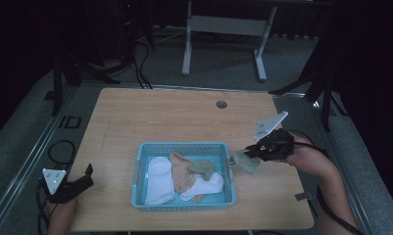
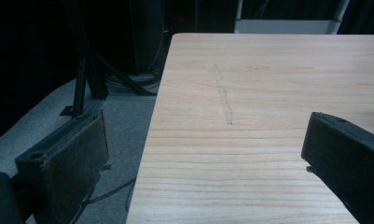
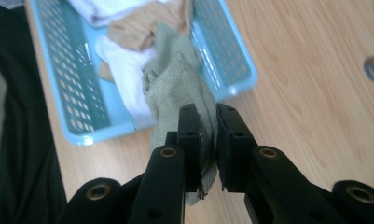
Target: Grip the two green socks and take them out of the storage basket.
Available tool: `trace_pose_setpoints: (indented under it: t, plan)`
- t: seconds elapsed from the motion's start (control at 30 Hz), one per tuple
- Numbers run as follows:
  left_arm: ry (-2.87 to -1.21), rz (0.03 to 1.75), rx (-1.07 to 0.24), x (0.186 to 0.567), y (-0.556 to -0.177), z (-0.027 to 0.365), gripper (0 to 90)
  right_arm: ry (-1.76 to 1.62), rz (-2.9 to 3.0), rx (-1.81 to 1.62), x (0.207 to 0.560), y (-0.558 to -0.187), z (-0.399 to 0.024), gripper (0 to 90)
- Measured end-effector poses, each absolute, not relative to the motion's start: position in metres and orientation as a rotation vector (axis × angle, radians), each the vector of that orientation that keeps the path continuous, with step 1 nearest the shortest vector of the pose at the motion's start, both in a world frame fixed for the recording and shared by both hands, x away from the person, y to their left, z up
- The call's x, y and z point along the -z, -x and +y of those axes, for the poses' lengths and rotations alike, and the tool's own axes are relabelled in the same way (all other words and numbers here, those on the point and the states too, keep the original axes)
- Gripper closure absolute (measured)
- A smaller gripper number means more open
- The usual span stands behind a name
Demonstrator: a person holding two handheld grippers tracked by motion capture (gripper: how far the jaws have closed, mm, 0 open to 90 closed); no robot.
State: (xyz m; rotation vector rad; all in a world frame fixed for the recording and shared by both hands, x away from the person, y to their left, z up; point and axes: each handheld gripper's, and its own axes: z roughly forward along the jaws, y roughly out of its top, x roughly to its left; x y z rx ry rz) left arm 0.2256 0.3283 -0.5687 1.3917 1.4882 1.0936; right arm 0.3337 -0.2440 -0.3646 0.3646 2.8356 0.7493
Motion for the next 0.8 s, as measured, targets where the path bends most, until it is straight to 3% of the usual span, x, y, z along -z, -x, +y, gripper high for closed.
trace_pose_setpoints:
  t: [0.8]
  plan:
    - [-1.394,1.490,-1.092,0.569,-0.225,0.328,0.4,-0.633,2.892,-0.778,0.448,-0.327,-0.309,80.6]
